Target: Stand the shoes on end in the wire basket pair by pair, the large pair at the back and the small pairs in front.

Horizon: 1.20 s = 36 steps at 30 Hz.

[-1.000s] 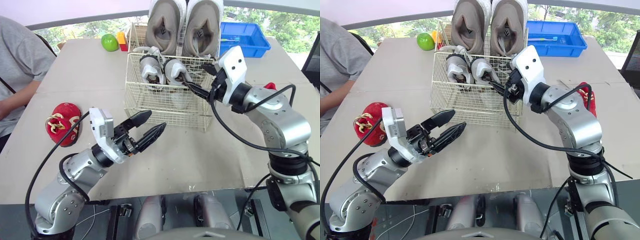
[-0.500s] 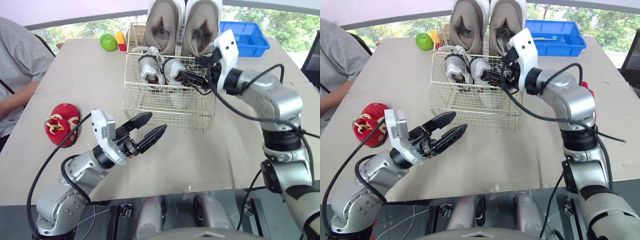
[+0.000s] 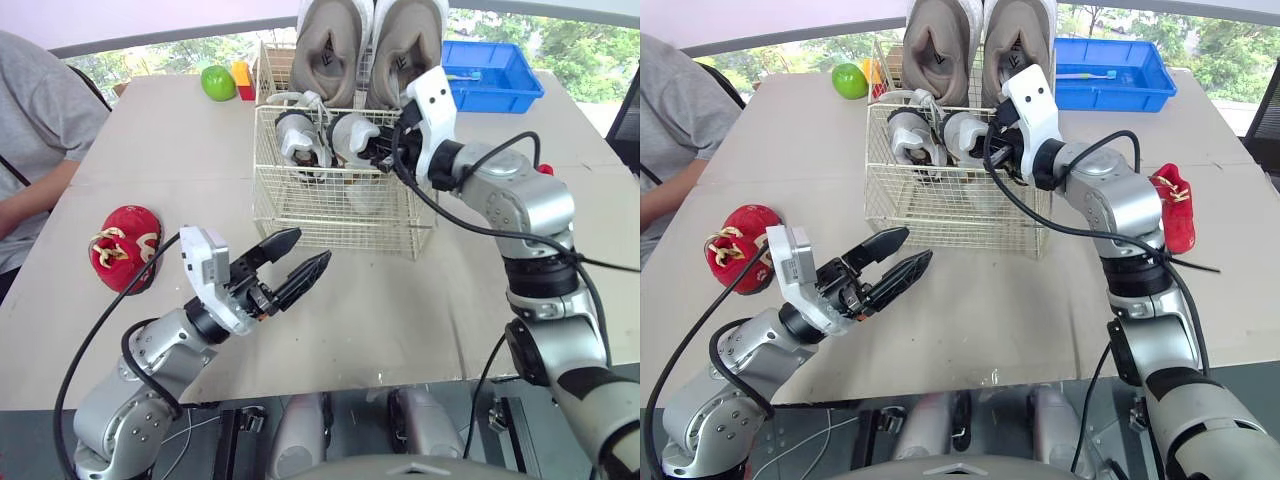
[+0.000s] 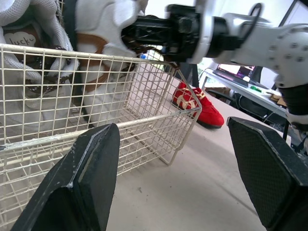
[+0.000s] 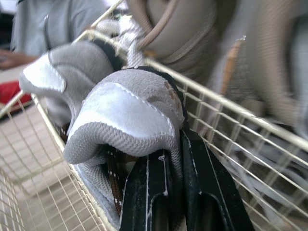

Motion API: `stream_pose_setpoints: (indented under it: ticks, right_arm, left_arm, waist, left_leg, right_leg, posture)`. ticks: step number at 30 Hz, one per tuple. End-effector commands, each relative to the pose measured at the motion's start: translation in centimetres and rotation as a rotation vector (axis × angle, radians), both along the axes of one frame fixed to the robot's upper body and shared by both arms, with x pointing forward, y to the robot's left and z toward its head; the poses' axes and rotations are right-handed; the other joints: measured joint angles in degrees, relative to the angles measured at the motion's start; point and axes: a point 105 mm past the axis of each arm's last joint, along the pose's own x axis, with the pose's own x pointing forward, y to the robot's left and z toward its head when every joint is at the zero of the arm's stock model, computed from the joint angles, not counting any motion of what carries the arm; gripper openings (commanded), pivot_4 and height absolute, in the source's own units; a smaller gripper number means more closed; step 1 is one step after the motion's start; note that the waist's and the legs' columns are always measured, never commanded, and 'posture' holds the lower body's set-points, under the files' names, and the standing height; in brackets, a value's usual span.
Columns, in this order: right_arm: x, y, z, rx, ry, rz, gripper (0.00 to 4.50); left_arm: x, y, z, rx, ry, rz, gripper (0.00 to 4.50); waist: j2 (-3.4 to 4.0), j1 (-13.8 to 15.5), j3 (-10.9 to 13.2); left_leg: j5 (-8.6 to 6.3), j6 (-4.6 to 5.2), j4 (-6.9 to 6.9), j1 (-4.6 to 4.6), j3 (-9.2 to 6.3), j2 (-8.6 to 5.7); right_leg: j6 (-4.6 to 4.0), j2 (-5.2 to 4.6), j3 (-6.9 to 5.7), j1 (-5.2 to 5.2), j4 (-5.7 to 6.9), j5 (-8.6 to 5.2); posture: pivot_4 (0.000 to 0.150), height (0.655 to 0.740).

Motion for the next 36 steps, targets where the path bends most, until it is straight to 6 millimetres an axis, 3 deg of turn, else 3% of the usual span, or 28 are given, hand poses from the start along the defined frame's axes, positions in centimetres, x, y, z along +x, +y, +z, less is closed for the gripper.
stream_pose_setpoints:
  ticks: [1, 8, 12, 18, 24, 28, 33, 36]
  right_arm:
    - [-2.2, -1.0, 2.1, 0.034, -0.091, -0.097, 0.05]
    - [-2.6, -2.9, 2.2, 0.012, -0.135, -0.341, 0.05]
    - [-2.6, -2.5, 0.7, 0.003, -0.058, -0.389, 0.05]
    - [-1.7, -1.8, -1.1, 0.111, 0.128, -0.402, 0.05]
    - [-1.0, -0.8, -1.1, 0.134, 0.211, -0.309, 0.05]
    - [-0.4, -0.6, -3.0, 0.159, 0.334, -0.266, 0.05]
    - [0.1, -2.0, -4.1, 0.153, 0.355, -0.290, 1.62]
    - [-0.3, -2.5, -3.3, 0.150, 0.306, -0.288, 3.14]
  left_arm:
    - [-0.3, -0.5, 1.0, -0.012, -0.049, -0.015, 3.87]
    - [0.3, -1.0, 0.9, -0.023, -0.045, -0.057, 3.87]
    - [0.7, -1.1, 1.0, -0.022, -0.047, -0.068, 3.87]
    - [0.4, -1.3, 0.7, -0.021, -0.039, -0.072, 3.87]
    - [0.1, -1.1, 0.5, -0.027, -0.031, -0.044, 3.87]
    - [-0.1, -1.1, 0.4, -0.036, -0.028, -0.024, 3.87]
    - [-0.3, -1.1, 0.3, -0.038, -0.024, -0.009, 3.87]
    - [-0.4, -1.0, 0.3, -0.041, -0.024, 0.004, 3.87]
  waist:
    - [0.00, 0.0, 0.0]
    - [0.00, 0.0, 0.0]
    - [0.00, -0.1, 0.0]
    - [-0.01, -0.3, 0.0]
    - [-0.01, -0.3, 0.0]
    - [-0.01, -0.4, 0.0]
    - [-0.07, -1.0, -0.1]
    - [-0.21, -1.0, -0.2]
  left_leg:
    - [0.00, 0.00, -0.01, -0.02, 0.00, 0.00]
    - [0.01, 0.00, -0.01, -0.03, 0.01, -0.03]
    - [0.01, 0.00, -0.01, -0.03, 0.03, -0.04]
    - [0.01, 0.00, -0.03, -0.02, -0.04, -0.01]
    - [0.01, 0.00, -0.02, -0.01, -0.01, -0.02]
    - [0.01, 0.00, -0.03, 0.00, -0.05, -0.01]
    - [0.00, 0.00, -0.04, 0.11, -0.04, -0.01]
    - [0.00, 0.00, -0.03, 0.20, -0.10, -0.01]
  right_leg:
    - [0.00, 0.00, 0.00, -0.04, 0.00, 0.00]
    - [-0.17, 0.01, -0.03, -0.06, 0.01, -0.10]
    - [-0.15, 0.01, -0.01, -0.06, -0.01, -0.09]
    - [0.01, 0.06, -0.05, -0.06, 0.02, 0.00]
    - [-0.13, 0.02, -0.05, -0.04, 0.01, -0.08]
    - [-0.07, 0.04, -0.07, -0.04, 0.04, -0.04]
    - [-0.17, 0.03, -0.07, 0.09, 0.04, -0.10]
    - [-0.20, 0.03, -0.11, 0.22, 0.03, -0.12]
  posture:
    - [0.150, 0.7400]
    - [0.150, 0.7400]
    - [0.150, 0.7400]
    - [0.150, 0.7400]
    - [0.150, 0.7400]
    - [0.150, 0.7400]
    - [0.150, 0.7400]
    - [0.150, 0.7400]
